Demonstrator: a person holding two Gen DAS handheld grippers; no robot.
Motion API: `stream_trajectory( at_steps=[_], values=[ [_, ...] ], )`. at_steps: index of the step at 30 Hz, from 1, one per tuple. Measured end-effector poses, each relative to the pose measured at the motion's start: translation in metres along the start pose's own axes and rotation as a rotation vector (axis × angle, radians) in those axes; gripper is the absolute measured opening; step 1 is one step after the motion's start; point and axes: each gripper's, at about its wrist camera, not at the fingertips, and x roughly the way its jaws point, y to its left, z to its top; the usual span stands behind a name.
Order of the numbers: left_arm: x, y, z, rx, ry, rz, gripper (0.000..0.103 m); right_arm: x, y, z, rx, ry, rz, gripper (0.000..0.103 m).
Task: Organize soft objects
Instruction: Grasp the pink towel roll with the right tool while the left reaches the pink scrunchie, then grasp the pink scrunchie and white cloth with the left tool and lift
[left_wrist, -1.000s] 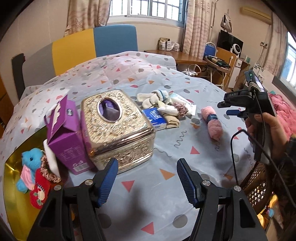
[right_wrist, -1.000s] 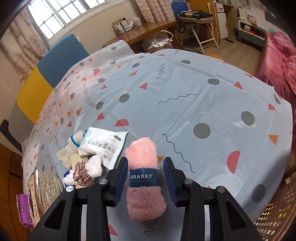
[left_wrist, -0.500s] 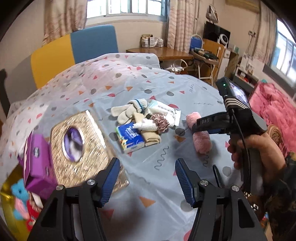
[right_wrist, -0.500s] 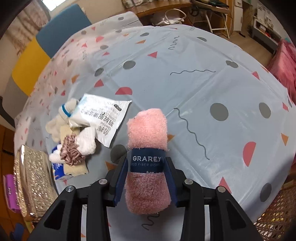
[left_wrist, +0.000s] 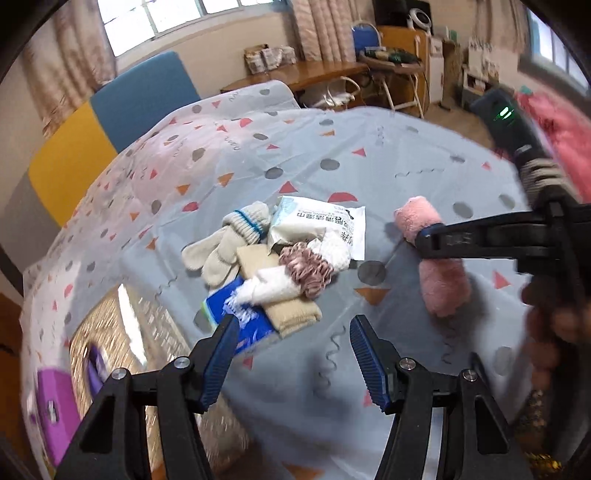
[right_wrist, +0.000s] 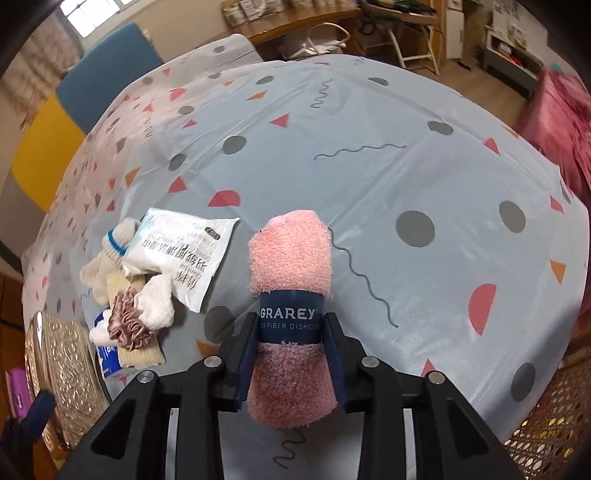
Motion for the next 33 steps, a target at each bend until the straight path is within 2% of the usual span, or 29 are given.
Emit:
stream_trajectory(
  at_steps=[4,14,16,17,18,23,25,30,33],
  values=[
    [0.032,-0.005,0.013,0.047,0.047,0.019,0.063,0.002,-0.004,0.001,0.024,0.011,0.015,0.036],
    [0.078,-0.019,0.035,0.182,0.074,0.051,0.064,0.004,-0.012,0.003,0.086,0.008,0.030,0.037],
    [0.085,-0.020,0.039,0.182,0.084,0.039,0.055,0.004,-0.012,0.003,0.085,0.009,0.031,0.037],
    [0.088,-0.020,0.040,0.179,0.086,0.027,0.045,0.005,-0.012,0.003,0.087,0.009,0.033,0.037],
    [0.088,-0.020,0.041,0.177,0.078,0.027,0.041,0.005,-0.013,0.003,0.088,0.007,0.032,0.037],
    [0.065,-0.003,0.044,0.075,0.016,-0.047,0.035,0.005,-0.012,0.003,0.086,0.005,0.030,0.037],
    [0.055,0.009,0.047,0.004,0.019,-0.108,0.035,0.005,-0.010,0.003,0.078,0.007,0.024,0.037],
    [0.045,0.029,0.061,-0.133,0.032,-0.204,0.035,0.008,-0.004,0.003,0.044,0.013,-0.001,0.037],
    [0.039,0.046,0.073,-0.215,0.014,-0.215,0.035,0.009,-0.002,0.002,0.022,0.011,-0.017,0.037]
  ],
)
